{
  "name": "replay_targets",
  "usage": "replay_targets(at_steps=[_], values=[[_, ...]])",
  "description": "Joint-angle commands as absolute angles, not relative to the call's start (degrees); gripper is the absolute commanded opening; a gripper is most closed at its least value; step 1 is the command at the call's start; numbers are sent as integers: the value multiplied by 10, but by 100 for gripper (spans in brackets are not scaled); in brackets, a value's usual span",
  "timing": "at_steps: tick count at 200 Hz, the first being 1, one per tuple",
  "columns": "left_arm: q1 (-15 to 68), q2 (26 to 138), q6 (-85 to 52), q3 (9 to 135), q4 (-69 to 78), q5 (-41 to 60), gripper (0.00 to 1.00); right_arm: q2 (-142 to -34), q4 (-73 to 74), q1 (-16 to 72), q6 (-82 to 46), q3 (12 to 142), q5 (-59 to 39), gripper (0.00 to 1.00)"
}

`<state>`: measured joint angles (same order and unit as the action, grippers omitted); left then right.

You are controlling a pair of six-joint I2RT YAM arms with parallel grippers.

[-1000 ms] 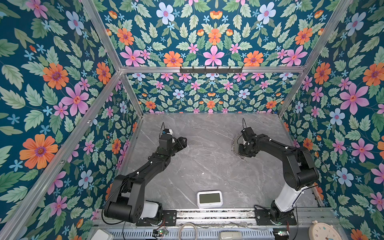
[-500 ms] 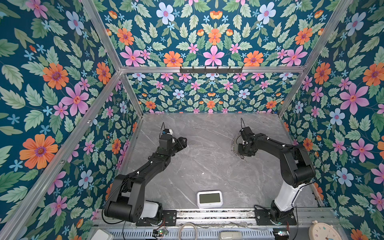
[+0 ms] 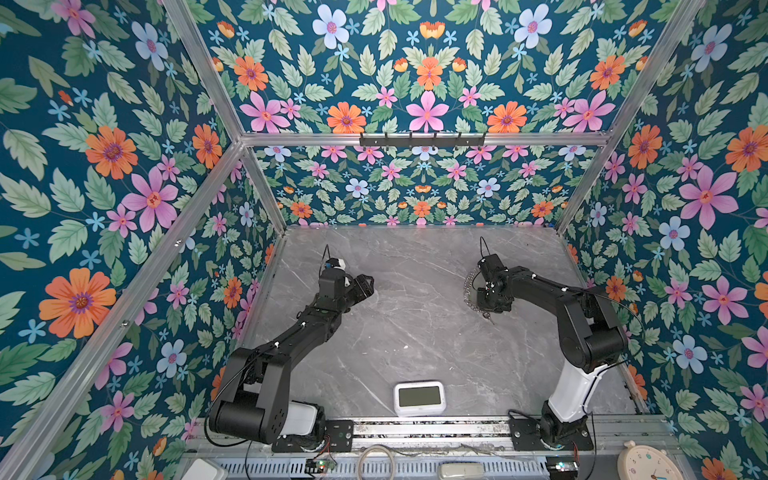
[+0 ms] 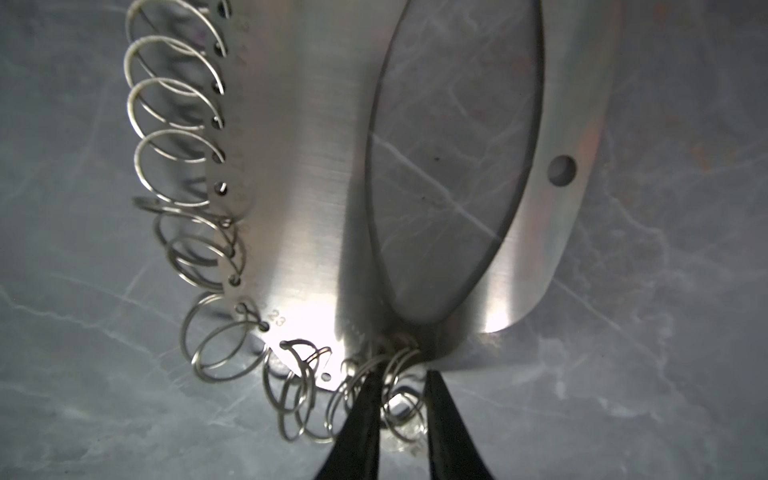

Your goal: Remove the keys from the keyring

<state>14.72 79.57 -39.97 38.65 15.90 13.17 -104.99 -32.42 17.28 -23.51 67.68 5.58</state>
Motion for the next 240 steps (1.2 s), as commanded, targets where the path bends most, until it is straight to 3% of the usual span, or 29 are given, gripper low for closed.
replay_targets(at_steps=[1, 124, 189, 240], values=[[147, 798, -391, 392, 168, 128, 74, -1043, -334, 173, -228, 677, 74, 21], [147, 796, -393, 394, 165, 130, 74, -1042, -330, 173, -224, 672, 84, 12], [148, 795, -397, 398, 167, 141, 74, -1035, -315, 173, -209, 666, 92, 0], [150, 756, -394, 397, 172, 170, 75, -955, -266, 173, -167, 641, 71, 0]])
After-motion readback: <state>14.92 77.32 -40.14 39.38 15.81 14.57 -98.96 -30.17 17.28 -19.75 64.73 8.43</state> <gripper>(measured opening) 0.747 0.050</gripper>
